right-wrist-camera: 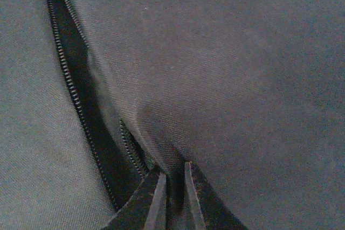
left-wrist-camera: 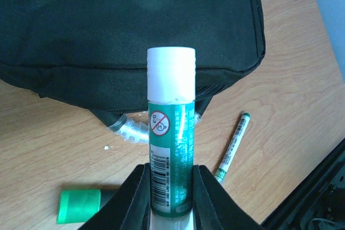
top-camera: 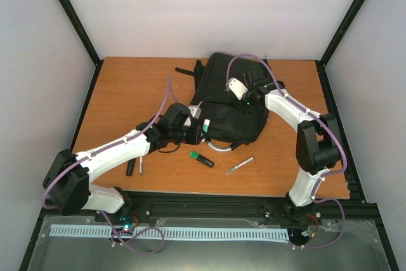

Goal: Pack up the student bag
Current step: Place the stationery in the student bag.

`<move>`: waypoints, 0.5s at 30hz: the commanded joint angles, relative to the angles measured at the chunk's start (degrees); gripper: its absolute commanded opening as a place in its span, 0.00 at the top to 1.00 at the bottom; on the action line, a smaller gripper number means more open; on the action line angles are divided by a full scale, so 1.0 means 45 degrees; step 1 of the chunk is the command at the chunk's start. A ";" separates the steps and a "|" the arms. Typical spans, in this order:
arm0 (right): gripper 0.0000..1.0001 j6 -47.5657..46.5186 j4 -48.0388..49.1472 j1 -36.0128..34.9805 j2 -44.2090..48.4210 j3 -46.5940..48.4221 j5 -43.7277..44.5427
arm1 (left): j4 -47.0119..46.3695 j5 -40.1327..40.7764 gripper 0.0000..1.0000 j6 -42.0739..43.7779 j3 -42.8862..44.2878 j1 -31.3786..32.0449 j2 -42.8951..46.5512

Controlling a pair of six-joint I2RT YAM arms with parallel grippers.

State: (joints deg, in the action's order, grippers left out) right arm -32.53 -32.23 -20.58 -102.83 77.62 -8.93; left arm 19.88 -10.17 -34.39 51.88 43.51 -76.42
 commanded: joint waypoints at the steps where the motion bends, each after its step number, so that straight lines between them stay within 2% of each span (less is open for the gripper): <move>1: 0.94 0.0630 0.0397 -0.0036 0.0788 0.0324 -0.0112 | -0.0763 -0.0398 0.99 -0.0209 0.0706 -0.0059 -0.0645; 9: 0.97 0.1509 -0.0278 -0.0037 0.2472 0.0657 -0.1786 | -0.1779 -0.1539 0.99 -0.0449 0.2803 -0.0059 -0.2961; 15: 0.97 0.1951 0.0016 -0.0036 0.3260 -0.0033 -0.2528 | -0.2401 -0.2236 0.99 -0.0717 0.4105 -0.0059 -0.4691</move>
State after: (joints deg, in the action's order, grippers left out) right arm -26.39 -33.61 -20.40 -91.07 77.71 -16.32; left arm 12.73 -17.10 -36.16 66.11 43.51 -94.21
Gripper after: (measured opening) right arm 0.028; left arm 0.176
